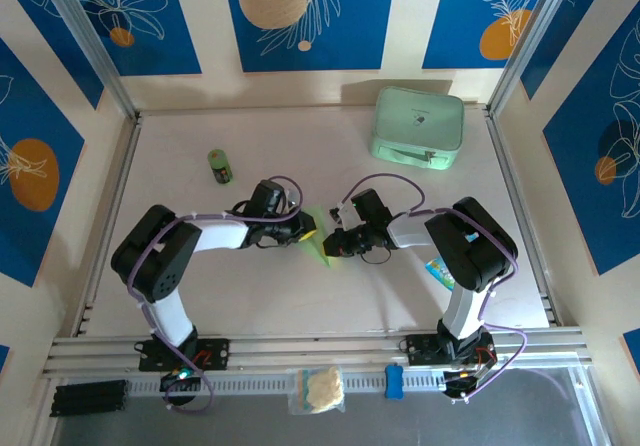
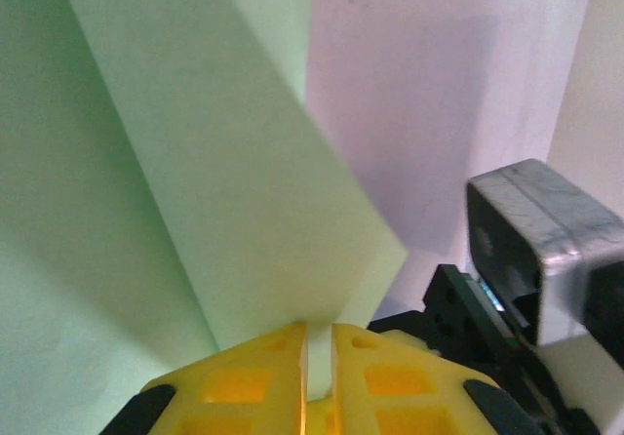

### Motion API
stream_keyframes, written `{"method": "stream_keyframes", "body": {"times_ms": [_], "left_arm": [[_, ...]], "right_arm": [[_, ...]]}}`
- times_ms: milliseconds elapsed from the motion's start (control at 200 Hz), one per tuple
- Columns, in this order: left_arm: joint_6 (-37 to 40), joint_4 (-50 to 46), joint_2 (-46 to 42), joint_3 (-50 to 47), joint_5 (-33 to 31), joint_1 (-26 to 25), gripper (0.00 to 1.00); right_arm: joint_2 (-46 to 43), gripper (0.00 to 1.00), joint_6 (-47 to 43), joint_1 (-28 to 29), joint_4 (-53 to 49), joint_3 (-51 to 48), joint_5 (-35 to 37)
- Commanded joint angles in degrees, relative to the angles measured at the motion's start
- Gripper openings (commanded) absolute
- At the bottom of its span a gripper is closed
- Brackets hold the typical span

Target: Fold a paper plane with a square sheet of paper (pick it up from the middle)

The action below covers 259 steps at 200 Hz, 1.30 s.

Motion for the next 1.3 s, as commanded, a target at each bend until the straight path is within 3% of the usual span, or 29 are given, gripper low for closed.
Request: {"method": "stream_keyframes", "body": {"times_ms": [0, 610, 1291], "left_arm": [[-0.2, 1.1, 1.5, 1.4, 1.5, -0.6, 0.15], [0.5, -4.6, 4.2, 4.0, -1.5, -0.7, 0.13], [1.0, -5.3, 4.8, 4.5, -1.7, -0.6, 0.12]], "right_arm": [[2.2, 0.07, 0.0, -0.5, -4.1, -0.2, 0.5], [3.9, 0.07, 0.2, -1.8, -6.3, 1.1, -2.9], [-0.8, 0.17, 2.1, -2.2, -9.8, 2.3, -7.1]]}}
